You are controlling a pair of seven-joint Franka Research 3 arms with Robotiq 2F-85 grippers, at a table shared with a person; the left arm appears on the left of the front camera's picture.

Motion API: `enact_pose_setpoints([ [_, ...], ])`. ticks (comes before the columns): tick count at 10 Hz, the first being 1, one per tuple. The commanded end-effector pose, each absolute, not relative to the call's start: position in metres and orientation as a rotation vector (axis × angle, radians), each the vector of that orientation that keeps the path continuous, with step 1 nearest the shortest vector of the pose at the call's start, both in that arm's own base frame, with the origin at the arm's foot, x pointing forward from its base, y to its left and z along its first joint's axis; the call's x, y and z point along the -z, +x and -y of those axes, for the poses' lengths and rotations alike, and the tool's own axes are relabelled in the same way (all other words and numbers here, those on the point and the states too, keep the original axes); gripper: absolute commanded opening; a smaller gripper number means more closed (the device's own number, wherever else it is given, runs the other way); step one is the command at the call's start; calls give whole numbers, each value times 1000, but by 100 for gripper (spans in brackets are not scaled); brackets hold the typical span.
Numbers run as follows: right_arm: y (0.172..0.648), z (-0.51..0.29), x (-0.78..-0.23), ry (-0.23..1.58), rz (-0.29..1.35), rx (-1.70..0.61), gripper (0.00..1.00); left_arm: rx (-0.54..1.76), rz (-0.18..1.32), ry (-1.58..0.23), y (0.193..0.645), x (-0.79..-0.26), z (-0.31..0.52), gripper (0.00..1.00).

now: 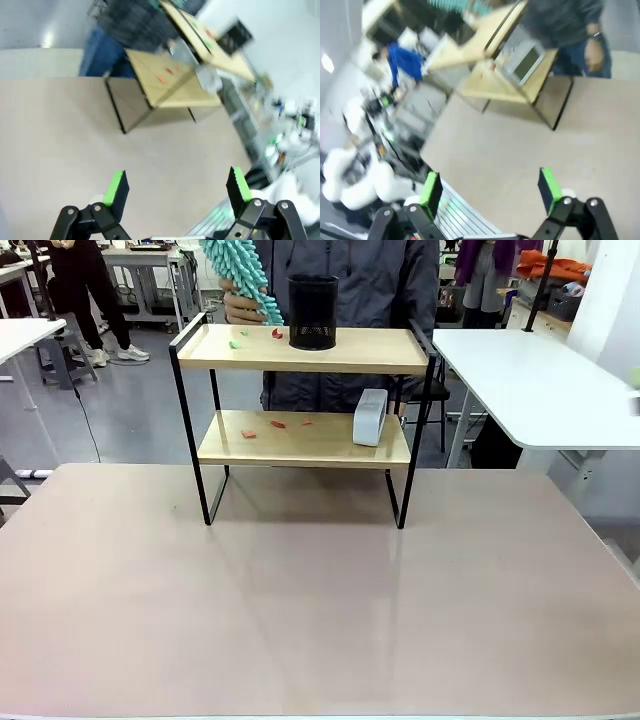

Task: Clean the shelf.
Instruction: Pick up the Duster from the human.

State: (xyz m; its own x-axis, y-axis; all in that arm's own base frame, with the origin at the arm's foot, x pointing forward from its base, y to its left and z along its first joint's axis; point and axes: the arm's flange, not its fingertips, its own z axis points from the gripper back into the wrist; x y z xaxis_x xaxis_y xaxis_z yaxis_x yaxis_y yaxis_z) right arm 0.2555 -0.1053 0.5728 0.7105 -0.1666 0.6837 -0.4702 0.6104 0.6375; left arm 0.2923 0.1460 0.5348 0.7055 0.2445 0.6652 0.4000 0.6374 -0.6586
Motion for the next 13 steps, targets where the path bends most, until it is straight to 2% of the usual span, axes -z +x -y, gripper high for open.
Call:
enact_pose_setpoints([
  [1, 225, 168, -480, 1082, 892, 32, 100, -199, 884, -1038, 307, -459, -167, 100],
  [3, 239, 198, -422, 1126, 829, 249, 100, -337, 799, -1073, 329, -422, -173, 100],
  [4, 253, 195, -403, 1046, 779, 307, 100, -350, 771, -1052, 339, -418, -167, 100],
  [5, 221, 246, -474, 1100, 853, 213, 100, -325, 801, -1044, 309, -442, -218, 100],
  [13, 221, 246, -474, 1100, 853, 213, 100, -325, 801, -1044, 309, -442, -218, 100],
])
